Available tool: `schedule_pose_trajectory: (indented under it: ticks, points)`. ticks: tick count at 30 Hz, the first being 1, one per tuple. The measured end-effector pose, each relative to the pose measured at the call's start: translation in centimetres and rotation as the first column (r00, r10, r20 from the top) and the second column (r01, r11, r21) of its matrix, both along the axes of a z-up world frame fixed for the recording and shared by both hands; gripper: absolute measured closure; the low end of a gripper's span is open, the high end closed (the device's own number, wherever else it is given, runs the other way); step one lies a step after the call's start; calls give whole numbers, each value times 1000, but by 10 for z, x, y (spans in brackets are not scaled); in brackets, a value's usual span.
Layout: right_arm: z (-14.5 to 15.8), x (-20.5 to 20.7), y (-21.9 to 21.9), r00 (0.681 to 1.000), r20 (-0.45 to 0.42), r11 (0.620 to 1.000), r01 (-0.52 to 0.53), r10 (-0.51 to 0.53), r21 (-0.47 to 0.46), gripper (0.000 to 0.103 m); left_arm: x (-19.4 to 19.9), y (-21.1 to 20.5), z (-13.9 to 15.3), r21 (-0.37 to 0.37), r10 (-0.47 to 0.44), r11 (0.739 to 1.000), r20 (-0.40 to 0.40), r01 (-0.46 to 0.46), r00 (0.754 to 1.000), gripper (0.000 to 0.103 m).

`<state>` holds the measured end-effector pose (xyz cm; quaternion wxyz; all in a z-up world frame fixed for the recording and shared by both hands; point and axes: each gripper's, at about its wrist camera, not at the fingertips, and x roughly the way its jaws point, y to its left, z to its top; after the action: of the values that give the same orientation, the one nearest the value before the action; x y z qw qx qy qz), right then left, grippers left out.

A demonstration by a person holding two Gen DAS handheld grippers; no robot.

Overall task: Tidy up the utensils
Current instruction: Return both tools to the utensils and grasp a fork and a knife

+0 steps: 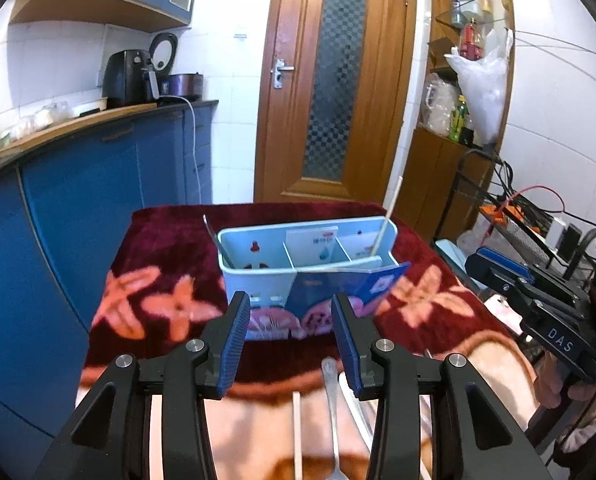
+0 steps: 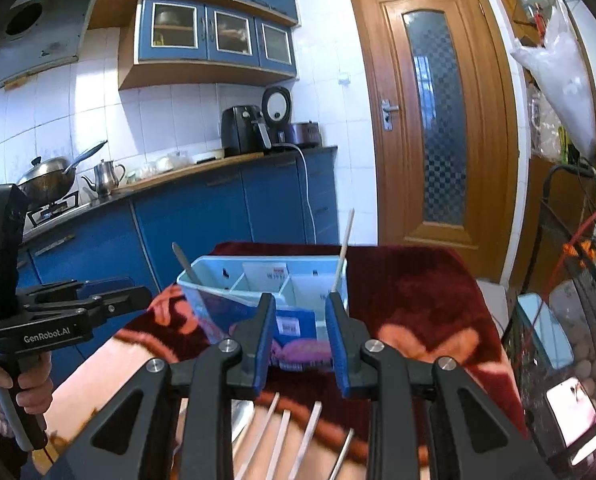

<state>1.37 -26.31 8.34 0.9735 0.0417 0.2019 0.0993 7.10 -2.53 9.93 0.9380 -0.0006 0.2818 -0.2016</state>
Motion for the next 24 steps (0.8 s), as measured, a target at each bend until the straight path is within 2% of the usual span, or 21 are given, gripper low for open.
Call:
schedule_pose_trajectory:
  ticks: [8,14,24]
  points:
    - [-17,-16,4,995,-104,998,3,-9,-56,75,-14,6,-12,42,20,999,-61,-18,998,59]
    - [-32,-23,4,983,-184,996,0,-16,-90,75,-19,7,-28,72,28,997,-135,-19,991,59]
    - [-59,-18,-6,934,-354,997,29,-51,-67,75,-13,0,-59,131,29,991,-274,8,961,59]
